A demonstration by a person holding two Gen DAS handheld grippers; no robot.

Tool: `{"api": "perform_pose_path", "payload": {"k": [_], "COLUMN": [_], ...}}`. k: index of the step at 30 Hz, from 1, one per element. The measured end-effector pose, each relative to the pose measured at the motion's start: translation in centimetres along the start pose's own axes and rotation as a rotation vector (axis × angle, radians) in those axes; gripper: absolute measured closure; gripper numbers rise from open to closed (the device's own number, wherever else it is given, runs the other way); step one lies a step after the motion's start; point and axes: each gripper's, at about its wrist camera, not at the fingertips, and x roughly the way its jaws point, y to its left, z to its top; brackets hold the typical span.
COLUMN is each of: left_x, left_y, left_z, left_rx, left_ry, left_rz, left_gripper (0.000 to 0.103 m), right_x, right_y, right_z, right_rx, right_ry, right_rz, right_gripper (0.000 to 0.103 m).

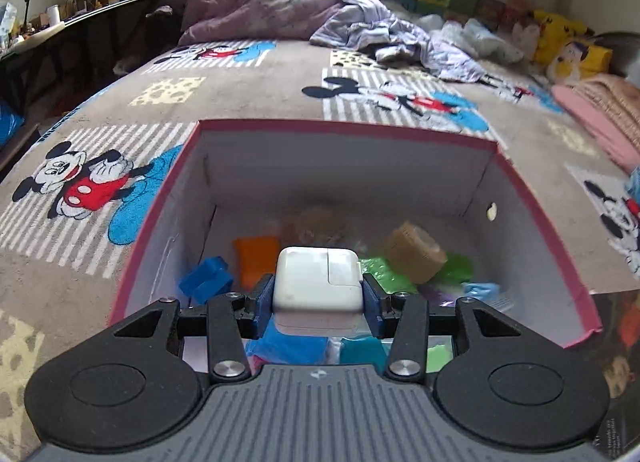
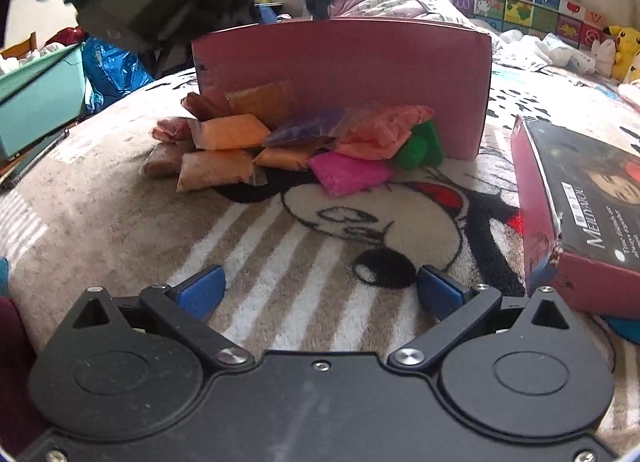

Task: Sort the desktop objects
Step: 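Carry the white charger into the box and release it while the right tool returns to the pile, then grasp an orange clay bag with the left gripper while the right gripper grasps a red bag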

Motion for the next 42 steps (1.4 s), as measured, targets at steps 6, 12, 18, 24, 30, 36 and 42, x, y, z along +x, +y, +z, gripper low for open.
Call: {"api": "perform_pose_path", "payload": {"k": [6, 12, 18, 24, 30, 36, 42], "left_x": [0.8, -1.4, -7.5, -13.8, -13.8, -9.7, -7.2], "left_y": [-0.6, -1.0, -0.5, 1.5, 1.8, 1.0, 1.7], "left_z": [0.4, 0.5, -1.1, -6.0, -12.0, -14.5, -15.4], "left_rx": [0.012, 0.026, 0.012, -0.041, 0.048, 0.159, 0.226], "left_ry": [0.028, -0.037, -0.177, -0.322, -0.396, -0.341, -0.324], "left_rz": [0.016, 0.008, -0.060, -0.127, -0.028, 0.025, 0.023], "left_gripper": [0.056, 0.040, 0.040, 0.040, 0.040, 0.040, 0.040], "right_x": [-0.4, -0.7, -1.2, -2.0, -1.9, -0.1, 1.7], "right_y": [-1.5, -1.7, -2.0, -3.2, -4.7, -4.4, -4.2], "right_z": [0.9, 1.2, 1.6, 2.7, 4.1, 4.9, 5.7], "right_rx": [0.095, 0.090, 0.087, 0.072, 0.018, -0.117, -0.253], "right_ry": [-0.021, -0.051, -0.092, -0.159, -0.224, -0.245, -0.265], "right_rz": [0.058, 0.071, 0.074, 0.041, 0.011, 0.021, 0.030], "right_gripper": [0.001, 0.000, 0.001, 0.001, 0.001, 0.001, 0.004]}}
